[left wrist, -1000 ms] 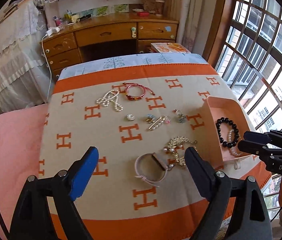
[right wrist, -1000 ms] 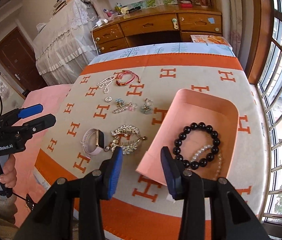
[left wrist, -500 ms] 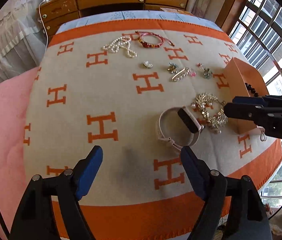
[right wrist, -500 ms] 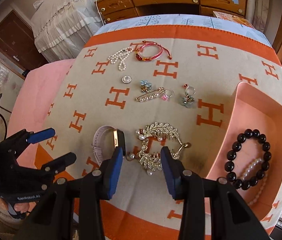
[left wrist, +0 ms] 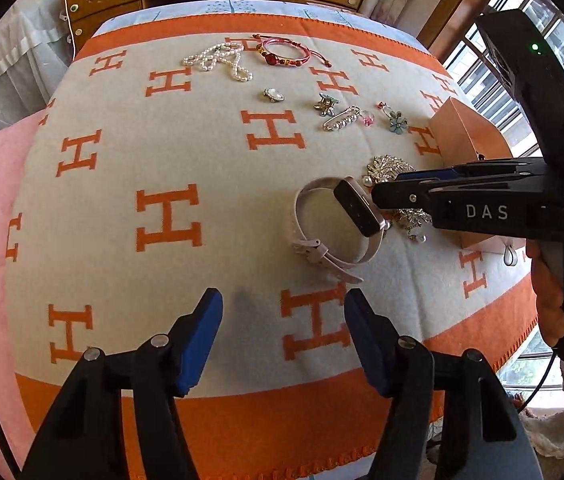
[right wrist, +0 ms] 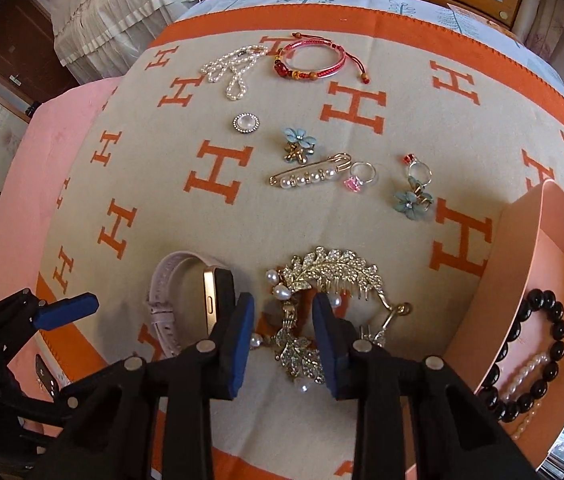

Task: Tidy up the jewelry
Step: 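Grasp the gold leaf brooch with the right tool while the left tool approaches the pink watch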

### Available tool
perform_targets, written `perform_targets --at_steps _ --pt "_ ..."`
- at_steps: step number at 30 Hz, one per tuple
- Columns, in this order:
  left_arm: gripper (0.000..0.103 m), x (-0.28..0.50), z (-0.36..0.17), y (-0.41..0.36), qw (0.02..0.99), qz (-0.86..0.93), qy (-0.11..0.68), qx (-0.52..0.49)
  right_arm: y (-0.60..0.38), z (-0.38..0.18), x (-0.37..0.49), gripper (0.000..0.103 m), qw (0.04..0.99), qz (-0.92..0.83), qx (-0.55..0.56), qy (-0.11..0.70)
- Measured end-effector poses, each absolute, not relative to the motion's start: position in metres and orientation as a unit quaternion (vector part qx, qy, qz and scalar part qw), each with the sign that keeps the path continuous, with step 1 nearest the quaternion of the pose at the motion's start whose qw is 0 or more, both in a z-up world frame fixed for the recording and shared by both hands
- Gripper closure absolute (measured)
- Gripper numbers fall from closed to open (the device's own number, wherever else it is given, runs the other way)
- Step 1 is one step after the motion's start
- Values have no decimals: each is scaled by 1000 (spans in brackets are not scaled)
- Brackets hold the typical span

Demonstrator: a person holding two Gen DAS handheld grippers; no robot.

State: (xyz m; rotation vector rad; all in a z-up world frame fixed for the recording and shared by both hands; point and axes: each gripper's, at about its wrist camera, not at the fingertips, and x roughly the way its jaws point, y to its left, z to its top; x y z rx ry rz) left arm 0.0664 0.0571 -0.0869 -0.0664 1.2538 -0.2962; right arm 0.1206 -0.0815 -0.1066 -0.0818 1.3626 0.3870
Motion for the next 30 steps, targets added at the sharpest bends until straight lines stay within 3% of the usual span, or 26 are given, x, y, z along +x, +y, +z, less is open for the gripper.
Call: perform_targets --at_steps 3,6,23,24,25,30 --pt "41 68 -86 58 800 -138 583 -38 -78 -108 120 73 758 176 -50 626" --pt "41 71 -84 58 800 -137 583 -46 -71 -109 121 79 756 172 -74 627" --pt "41 83 -88 64 791 -121 593 -86 -54 -116 127 83 725 191 -105 653" --pt "42 85 -89 64 790 -120 594 -91 -57 -116 129 92 728 188 -106 650" --pt "46 87 -90 63 789 -120 595 -96 -57 -116 130 94 730 188 -102 649" --pt "61 95 -98 63 778 -108 605 -130 -75 -98 130 94 758 198 -58 619"
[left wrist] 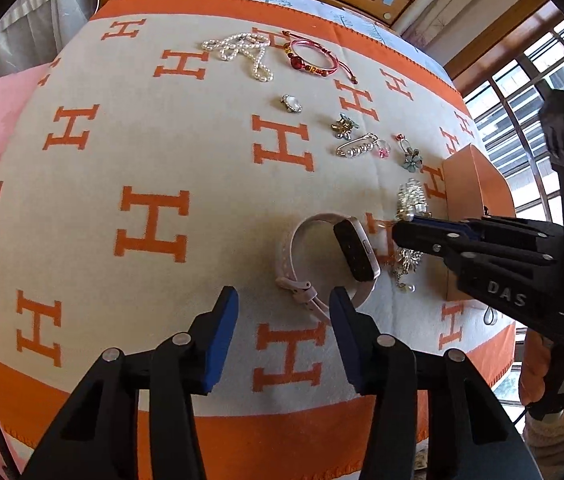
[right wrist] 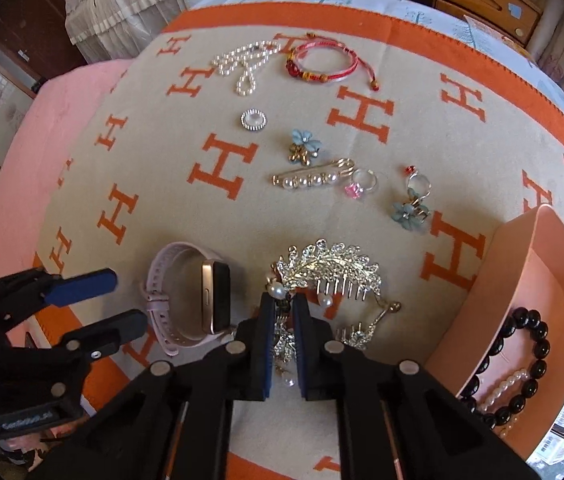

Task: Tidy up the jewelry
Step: 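Grasp the gold leaf brooch with the right tool while the left tool approaches the pink watch, then drop the brooch into the pink box with the right tool while the left tool grasps the watch band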

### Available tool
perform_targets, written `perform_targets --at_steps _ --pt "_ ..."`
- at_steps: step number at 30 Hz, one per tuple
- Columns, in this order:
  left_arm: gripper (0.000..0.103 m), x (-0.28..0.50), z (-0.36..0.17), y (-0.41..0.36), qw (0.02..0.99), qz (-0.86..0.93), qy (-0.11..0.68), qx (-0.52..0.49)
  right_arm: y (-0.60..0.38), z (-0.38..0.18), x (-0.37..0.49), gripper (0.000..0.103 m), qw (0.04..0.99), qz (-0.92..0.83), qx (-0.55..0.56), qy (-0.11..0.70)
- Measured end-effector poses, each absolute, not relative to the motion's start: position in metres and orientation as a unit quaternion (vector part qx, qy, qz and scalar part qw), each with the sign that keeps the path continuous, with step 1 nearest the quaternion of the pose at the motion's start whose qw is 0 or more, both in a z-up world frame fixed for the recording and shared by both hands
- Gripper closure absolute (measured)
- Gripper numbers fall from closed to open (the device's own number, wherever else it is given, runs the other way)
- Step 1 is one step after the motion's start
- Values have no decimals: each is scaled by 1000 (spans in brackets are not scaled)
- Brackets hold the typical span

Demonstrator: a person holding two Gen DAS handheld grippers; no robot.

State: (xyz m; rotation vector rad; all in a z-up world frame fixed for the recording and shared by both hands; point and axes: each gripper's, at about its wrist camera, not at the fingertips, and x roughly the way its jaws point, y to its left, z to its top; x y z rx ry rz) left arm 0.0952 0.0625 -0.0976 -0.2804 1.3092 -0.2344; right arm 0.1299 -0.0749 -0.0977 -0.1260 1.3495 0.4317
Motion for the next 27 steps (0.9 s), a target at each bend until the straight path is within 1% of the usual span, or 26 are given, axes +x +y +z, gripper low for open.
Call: perform_targets --at_steps 1,4,8,10,12,18,20,22,27 --pt "65 97 -99 62 775 -105 609 -135 -80 -90 129 94 766 199 -44 610" --pt "72 102 -104 57 765 -101 619 -146 -98 -67 126 94 789 206 -7 579" --pt "74 107 -106 46 760 -94 627 -140 -122 -36 117 94 815 213 31 538" --pt "82 109 -107 40 760 -84 631 -133 -134 -23 113 94 827 216 47 517" --pt "86 112 -109 36 759 -75 635 -125 -147 -11 108 94 838 213 59 499" --pt "89 116 -109 22 772 -56 627 -86 -199 18 87 94 869 187 78 451" --pt "93 117 -107 18 777 -55 622 -76 -217 22 81 94 878 170 74 442" --pt "96 118 -105 13 779 -58 621 -70 -235 22 77 94 883 152 73 439" --pt "97 114 -77 -12 798 -90 593 -56 -270 1 82 94 876 112 86 462"
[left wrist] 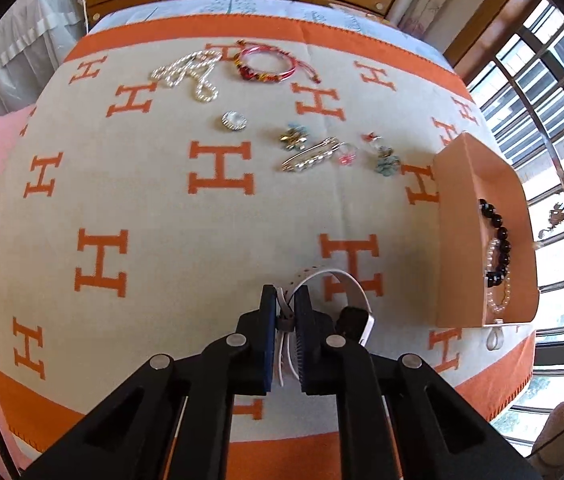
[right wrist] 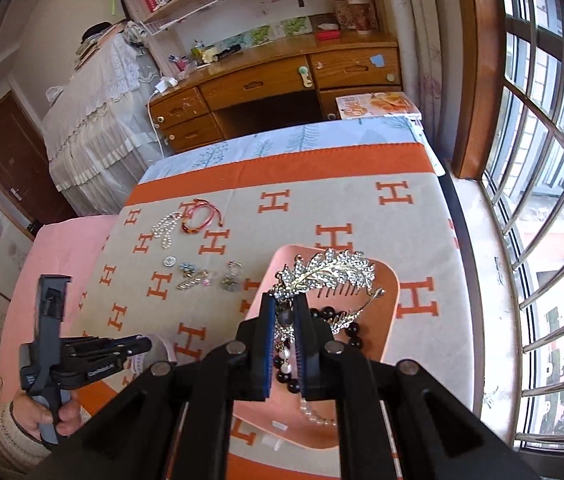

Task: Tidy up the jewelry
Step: 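Drop the brooch into the pink box with the right tool while the left tool grasps the watch band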

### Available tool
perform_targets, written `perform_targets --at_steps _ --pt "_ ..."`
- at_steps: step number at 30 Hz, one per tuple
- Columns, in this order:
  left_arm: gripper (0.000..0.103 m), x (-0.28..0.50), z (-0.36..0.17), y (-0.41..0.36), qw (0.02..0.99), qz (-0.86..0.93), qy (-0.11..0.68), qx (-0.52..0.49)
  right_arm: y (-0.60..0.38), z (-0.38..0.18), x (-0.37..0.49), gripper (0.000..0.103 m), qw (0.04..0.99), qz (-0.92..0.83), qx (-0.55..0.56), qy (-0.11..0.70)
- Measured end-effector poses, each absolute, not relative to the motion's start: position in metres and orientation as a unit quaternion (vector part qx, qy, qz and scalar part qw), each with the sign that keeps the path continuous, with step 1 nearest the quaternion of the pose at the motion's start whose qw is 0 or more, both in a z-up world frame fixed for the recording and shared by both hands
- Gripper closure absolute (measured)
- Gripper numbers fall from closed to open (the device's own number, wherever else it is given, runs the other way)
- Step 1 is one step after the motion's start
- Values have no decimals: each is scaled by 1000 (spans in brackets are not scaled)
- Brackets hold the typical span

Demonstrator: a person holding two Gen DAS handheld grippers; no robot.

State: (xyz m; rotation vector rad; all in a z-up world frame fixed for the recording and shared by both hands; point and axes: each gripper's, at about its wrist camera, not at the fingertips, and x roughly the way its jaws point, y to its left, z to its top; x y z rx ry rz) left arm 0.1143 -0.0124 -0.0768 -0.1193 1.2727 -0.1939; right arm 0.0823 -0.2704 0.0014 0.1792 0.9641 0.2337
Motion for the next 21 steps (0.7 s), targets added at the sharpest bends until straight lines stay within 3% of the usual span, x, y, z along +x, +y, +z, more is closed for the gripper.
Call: perform_targets --at_steps 12,16,21 --pt "96 110 6 -90 829 -181 529 -26 -274 -72 145 94 820 100 102 554" --pt "96 114 7 -117 822 -199 533 -16 -272 -85 162 90 806 115 130 566" --pt "96 122 -10 -144 808 -212 549 -8 -283 -68 149 77 820 128 162 534"
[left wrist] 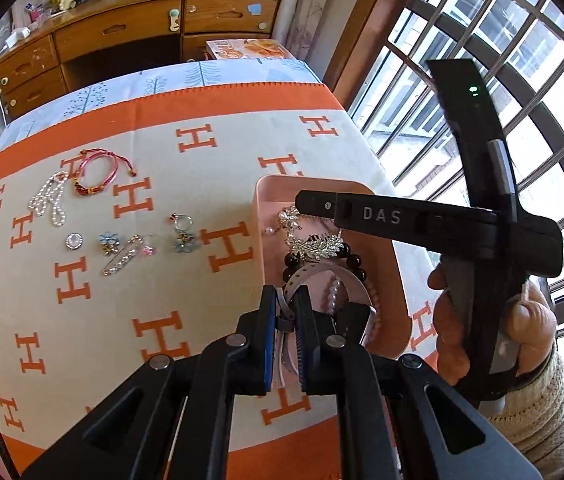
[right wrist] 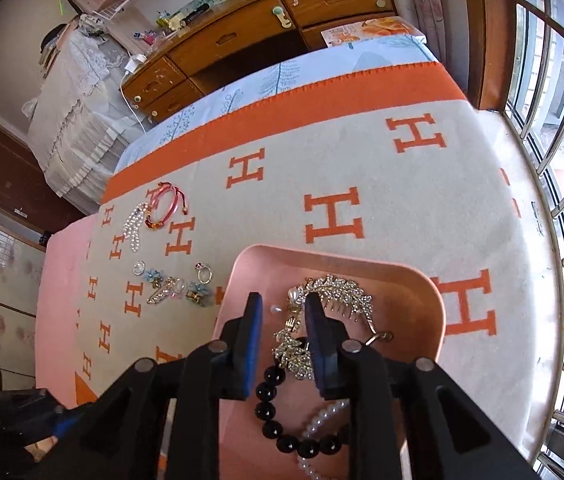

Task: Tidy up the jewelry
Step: 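Drop the brooch into the pink box with the right tool while the left tool grasps the watch band, then carry the pink watch into the box with the left tool and release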

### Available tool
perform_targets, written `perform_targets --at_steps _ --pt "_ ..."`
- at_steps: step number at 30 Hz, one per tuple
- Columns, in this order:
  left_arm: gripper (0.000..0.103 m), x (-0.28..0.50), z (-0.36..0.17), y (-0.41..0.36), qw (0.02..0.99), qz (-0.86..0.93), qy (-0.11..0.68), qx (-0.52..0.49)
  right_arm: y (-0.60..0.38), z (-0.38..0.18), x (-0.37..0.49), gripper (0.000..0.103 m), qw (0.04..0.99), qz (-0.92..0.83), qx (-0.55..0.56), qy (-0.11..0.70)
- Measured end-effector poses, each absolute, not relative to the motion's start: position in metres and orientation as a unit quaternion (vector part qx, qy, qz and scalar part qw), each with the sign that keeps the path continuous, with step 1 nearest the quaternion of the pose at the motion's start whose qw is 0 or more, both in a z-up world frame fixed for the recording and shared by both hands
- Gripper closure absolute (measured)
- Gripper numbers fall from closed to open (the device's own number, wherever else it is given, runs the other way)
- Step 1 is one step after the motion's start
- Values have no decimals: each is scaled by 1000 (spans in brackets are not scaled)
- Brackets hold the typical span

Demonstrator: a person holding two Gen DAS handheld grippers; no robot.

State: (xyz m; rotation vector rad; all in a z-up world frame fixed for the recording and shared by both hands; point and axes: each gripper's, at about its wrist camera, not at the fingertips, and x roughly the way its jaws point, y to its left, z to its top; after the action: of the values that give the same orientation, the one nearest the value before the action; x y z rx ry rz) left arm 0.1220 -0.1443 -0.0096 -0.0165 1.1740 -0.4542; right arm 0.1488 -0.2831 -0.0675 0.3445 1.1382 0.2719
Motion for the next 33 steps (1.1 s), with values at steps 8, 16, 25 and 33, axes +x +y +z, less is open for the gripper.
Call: perform_targets --at_steps 8,16,25,33 --pt "96 131 -44 -169 786 -219 578 9 -312 -53 118 76 832 107 178 514" --pt "73 124 -54 -165 779 -222 586 4 -312 -45 98 76 844 108 169 498" --pt "46 100 -32 -136 811 -210 546 11 -284 -33 80 76 853 133 136 485" --pt "46 82 -38 -84 820 -173 546 -5 -256 -32 67 76 852 149 104 491"
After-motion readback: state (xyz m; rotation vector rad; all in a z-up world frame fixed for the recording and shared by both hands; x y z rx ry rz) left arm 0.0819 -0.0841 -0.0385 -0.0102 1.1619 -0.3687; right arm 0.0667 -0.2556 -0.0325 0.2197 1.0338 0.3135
